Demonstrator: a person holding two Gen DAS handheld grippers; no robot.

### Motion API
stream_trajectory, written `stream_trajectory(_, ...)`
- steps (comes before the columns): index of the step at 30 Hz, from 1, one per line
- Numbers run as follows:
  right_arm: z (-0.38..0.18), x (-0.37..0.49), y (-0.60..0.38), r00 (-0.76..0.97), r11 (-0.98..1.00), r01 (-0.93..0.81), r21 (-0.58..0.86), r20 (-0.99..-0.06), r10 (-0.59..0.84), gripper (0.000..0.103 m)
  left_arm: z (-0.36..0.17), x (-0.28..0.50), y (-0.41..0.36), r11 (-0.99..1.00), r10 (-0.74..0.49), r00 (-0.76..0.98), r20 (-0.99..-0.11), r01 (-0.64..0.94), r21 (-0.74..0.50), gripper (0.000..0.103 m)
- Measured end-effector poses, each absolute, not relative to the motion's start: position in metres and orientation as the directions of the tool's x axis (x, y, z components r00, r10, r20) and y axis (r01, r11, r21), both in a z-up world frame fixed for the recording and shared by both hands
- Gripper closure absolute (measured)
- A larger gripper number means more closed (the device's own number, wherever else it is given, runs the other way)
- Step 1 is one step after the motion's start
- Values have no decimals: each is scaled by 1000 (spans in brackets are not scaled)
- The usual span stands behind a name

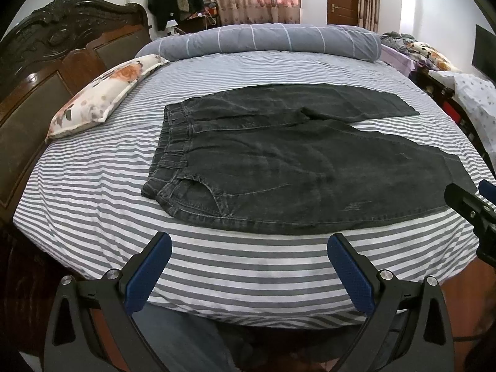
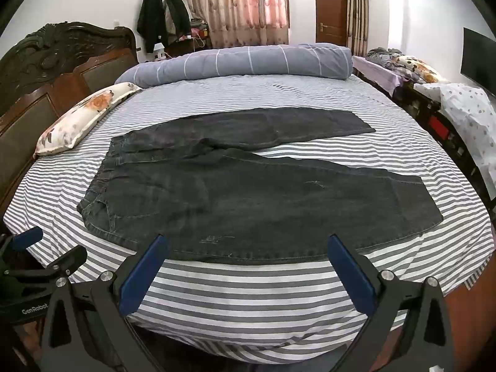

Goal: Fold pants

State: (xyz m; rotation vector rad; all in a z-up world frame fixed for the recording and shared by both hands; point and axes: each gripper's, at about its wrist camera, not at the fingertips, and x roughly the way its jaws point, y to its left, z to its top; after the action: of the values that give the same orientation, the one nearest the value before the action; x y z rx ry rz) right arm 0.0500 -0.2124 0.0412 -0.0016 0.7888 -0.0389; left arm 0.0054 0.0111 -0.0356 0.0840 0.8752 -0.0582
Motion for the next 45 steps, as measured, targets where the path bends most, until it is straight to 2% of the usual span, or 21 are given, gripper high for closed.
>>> stream_trajectory(15,38,50,-210,702,999,31,-17,-712,-34,0,-40,8,12,992,0,646,-764,95,79,3)
stream_trajectory(28,37,51,-210,700,999,30,-20,-714,-36,0,-41,4,10,993,-52,659,-750,110,28,3)
stream_trajectory(45,36,51,-209,699,999,30,-17,-714,-33,0,-39,8,14,997,-47,646,-762,73,1,3)
